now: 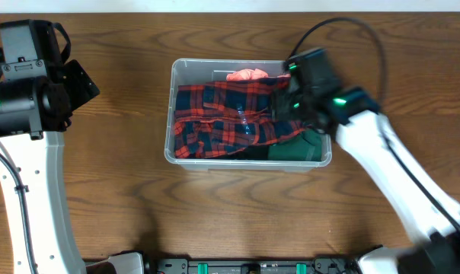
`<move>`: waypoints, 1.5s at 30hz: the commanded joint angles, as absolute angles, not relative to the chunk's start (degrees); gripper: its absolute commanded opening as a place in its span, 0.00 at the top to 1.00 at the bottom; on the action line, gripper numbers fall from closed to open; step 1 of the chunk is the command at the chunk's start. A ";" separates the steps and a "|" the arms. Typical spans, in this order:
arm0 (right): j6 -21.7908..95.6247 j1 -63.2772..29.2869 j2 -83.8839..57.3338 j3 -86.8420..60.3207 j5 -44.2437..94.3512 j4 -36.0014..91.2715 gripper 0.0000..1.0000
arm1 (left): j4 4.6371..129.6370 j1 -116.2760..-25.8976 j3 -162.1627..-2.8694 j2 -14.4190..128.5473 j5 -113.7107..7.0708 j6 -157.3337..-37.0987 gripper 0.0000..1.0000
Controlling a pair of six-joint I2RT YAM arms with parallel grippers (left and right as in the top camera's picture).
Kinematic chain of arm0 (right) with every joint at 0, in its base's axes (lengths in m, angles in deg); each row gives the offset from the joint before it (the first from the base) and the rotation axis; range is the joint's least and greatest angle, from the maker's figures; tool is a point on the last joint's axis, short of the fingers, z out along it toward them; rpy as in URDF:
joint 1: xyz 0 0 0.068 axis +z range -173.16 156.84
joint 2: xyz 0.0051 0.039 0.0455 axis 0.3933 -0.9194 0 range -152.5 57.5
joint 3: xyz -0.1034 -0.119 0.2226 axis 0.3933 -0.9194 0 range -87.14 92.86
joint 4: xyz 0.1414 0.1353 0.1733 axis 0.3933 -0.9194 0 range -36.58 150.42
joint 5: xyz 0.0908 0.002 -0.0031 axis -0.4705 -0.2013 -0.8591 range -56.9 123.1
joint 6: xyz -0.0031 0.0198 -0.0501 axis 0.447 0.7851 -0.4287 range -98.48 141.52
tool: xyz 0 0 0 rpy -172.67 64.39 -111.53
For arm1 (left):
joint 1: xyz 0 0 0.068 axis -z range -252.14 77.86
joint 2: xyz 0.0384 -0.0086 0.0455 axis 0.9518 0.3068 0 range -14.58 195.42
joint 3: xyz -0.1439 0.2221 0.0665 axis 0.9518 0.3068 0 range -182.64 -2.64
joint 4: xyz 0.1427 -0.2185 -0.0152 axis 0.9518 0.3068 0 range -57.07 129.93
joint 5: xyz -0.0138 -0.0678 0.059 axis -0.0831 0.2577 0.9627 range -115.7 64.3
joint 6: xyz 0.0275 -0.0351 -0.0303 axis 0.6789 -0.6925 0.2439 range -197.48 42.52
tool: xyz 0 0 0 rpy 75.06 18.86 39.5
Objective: Pack container
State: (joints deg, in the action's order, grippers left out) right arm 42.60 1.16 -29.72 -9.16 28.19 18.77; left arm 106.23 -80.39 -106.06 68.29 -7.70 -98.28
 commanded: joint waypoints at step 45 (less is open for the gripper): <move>12.46 -0.64 28.09 -11.24 43.25 -7.52 0.01 | 106.45 -80.69 -105.84 68.09 -7.01 -98.56 0.02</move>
